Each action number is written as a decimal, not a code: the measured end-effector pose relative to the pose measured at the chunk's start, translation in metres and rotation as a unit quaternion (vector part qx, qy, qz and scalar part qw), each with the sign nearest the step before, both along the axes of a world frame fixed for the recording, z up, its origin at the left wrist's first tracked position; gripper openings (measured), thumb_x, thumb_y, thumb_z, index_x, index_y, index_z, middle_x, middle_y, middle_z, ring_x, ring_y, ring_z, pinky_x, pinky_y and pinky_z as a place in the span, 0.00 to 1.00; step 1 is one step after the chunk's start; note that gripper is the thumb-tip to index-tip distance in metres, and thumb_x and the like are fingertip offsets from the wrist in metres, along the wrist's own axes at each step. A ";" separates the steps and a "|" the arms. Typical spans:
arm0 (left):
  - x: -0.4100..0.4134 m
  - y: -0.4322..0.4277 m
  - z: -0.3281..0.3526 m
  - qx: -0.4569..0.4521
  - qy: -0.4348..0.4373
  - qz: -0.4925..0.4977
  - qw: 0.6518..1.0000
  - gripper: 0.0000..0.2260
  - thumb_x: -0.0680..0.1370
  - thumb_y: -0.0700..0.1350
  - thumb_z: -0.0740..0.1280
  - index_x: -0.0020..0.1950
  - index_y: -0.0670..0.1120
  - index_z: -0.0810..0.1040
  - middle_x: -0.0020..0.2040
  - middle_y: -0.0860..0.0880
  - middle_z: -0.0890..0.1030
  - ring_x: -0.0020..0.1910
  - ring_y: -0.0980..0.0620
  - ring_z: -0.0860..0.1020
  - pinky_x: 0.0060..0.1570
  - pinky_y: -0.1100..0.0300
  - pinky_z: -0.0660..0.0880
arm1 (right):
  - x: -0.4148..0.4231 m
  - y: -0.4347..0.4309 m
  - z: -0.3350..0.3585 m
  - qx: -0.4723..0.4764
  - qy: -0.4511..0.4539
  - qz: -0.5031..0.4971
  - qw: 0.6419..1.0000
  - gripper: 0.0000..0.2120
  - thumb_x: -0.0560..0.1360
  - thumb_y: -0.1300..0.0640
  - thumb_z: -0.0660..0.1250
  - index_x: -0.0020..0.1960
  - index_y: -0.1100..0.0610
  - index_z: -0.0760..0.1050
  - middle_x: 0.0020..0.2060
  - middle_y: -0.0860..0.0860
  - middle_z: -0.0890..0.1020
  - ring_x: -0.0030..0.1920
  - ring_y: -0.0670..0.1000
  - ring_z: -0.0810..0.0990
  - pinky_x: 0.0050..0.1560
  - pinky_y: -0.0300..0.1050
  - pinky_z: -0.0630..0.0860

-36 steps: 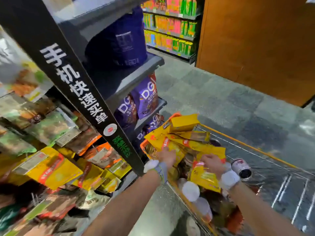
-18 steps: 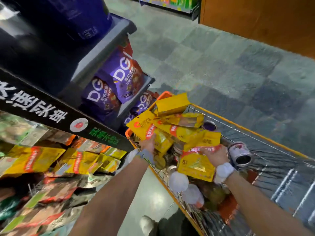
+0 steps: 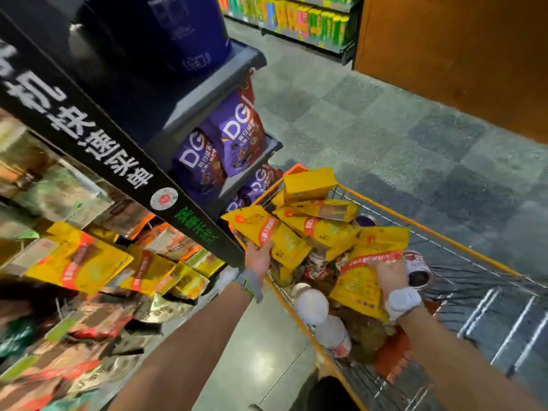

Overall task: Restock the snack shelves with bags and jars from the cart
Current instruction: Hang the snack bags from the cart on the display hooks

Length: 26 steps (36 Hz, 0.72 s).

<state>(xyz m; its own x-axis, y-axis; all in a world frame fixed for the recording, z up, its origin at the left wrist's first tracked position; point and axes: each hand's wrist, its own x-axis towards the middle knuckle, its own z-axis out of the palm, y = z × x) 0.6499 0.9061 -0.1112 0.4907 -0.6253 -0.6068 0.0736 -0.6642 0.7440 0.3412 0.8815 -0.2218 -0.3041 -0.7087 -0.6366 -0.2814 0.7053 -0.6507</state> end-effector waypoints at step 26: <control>0.220 0.288 0.142 -0.218 -0.016 0.056 0.974 0.19 0.84 0.46 0.62 0.74 0.50 0.62 0.65 0.47 0.75 0.57 0.46 0.75 0.56 0.53 0.73 | 0.241 0.185 0.313 -0.176 -0.257 0.234 0.921 0.21 0.69 0.62 0.76 0.60 0.60 0.78 0.50 0.59 0.86 0.49 0.63 0.85 0.49 0.62 0.82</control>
